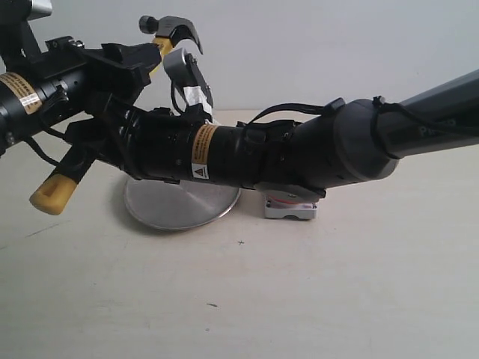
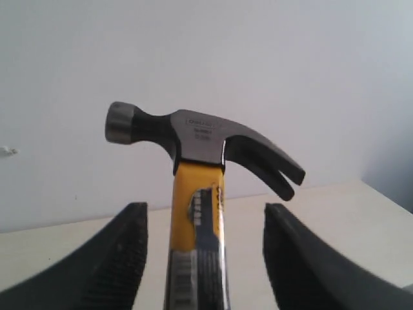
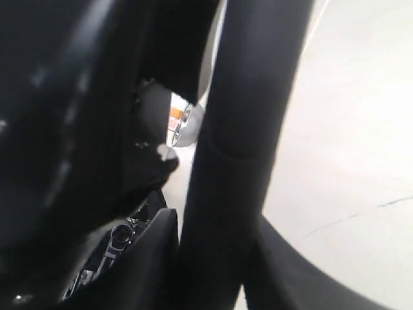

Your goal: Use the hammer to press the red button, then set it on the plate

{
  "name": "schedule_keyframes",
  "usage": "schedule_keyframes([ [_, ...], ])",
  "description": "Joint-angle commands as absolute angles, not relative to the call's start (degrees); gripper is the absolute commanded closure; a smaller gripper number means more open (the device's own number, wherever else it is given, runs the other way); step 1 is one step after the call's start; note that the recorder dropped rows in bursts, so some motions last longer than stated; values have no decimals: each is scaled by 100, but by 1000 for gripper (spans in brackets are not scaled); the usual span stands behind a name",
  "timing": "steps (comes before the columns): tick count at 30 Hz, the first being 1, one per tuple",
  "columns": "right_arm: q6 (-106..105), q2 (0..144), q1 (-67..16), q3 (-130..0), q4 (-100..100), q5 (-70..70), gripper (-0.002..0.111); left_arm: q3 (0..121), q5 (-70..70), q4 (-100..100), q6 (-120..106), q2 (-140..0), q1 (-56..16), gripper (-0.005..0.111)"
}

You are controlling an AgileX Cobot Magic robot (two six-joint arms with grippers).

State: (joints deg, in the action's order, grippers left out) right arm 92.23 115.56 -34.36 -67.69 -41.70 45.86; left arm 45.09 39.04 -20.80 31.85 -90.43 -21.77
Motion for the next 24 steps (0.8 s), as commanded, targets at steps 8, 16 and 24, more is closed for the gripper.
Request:
schedule_keyframes([
  [8,9048,11403,-3434,-6841,-4631,4520,108,4539,3604,-1912,3085,-8966,-1580,47],
  [16,9059,11132,-3398,-6841,-5295,3472,108,4530,2376,-1953,2984,-8509,-1313,61],
  [24,11407,10200,-3398,-6841,-8833,1758,108,3939,2286,-2009,2805,-7752,-1313,107],
])
